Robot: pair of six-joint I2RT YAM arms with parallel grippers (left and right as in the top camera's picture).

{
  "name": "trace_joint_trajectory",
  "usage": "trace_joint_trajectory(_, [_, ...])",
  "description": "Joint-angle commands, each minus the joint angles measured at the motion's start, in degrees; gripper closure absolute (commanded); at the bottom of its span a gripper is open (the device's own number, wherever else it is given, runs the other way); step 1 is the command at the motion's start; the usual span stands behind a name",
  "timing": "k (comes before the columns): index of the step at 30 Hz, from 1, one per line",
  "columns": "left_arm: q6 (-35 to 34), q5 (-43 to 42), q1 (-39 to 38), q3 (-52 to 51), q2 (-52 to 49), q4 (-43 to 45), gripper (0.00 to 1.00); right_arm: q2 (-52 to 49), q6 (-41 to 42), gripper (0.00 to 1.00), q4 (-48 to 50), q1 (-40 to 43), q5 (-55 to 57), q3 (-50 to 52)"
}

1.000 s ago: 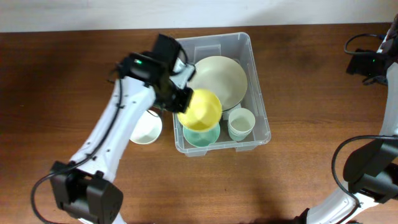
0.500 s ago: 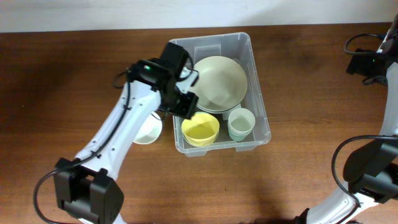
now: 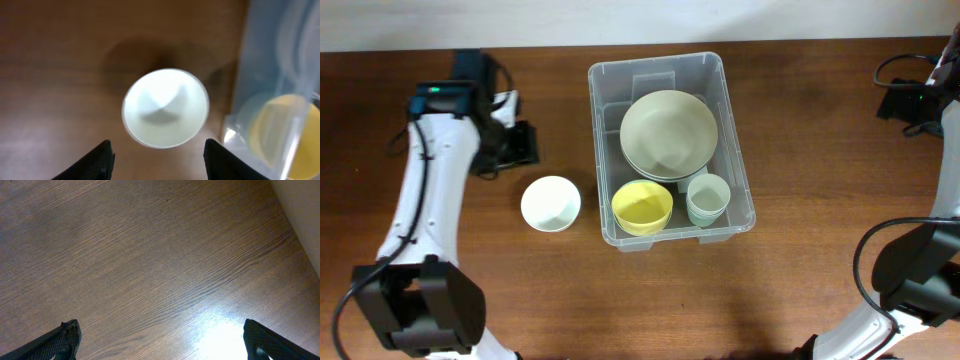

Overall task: Pack container
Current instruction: 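Move the left gripper to the white bowl and grasp its rim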

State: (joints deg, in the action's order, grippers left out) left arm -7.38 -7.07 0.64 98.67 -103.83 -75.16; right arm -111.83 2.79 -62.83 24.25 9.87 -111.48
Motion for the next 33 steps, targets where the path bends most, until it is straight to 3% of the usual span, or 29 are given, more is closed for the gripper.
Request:
trace_joint_trajectory(1, [-1.2,-0.6,0.4,-1.8,0.7,-0.9,0.41,-0.2,0.5,0.01,0.0,0.2,0.7,-0.3])
trace_joint_trajectory(9, [-7.1,-0.8,3.2,-16.3,0.7,6.8,0.41,-0.2,0.5,0.01,0.0,0.2,0.7,-0.3])
trace_joint_trajectory(15, [-7.4,-3.7,4.4,-27.9,0.7,15.5,0.41,-0.2,0.5,0.01,0.0,0.2,0.7,-0.3])
trace_joint_trajectory(23, [-8.4,-6.2,3.5,-35.8,0.7,27.9,0.41,-0.2,0.5,0.01,0.0,0.2,0.7,-0.3])
trace_joint_trajectory(25, [-8.9,-5.9,3.5,-36.4,0.7,29.0,0.50,-0.2,0.5,0.01,0.0,0.2,0.7,-0.3])
trace_joint_trajectory(27, [-9.0,-5.2,3.5,-36.5,0.7,29.3,0.84,-0.2,0.5,0.01,0.0,0.2,0.7,-0.3])
trace_joint_trajectory(29, [-9.1,-5.2,3.5,-36.4,0.7,29.4,0.99,-0.2,0.5,0.01,0.0,0.2,0.7,-0.3])
trace_joint_trajectory(33, [-9.1,-5.2,3.5,-35.5,0.9,29.2,0.99,-0.2,0.5,0.01,0.0,0.2,0.7,-0.3])
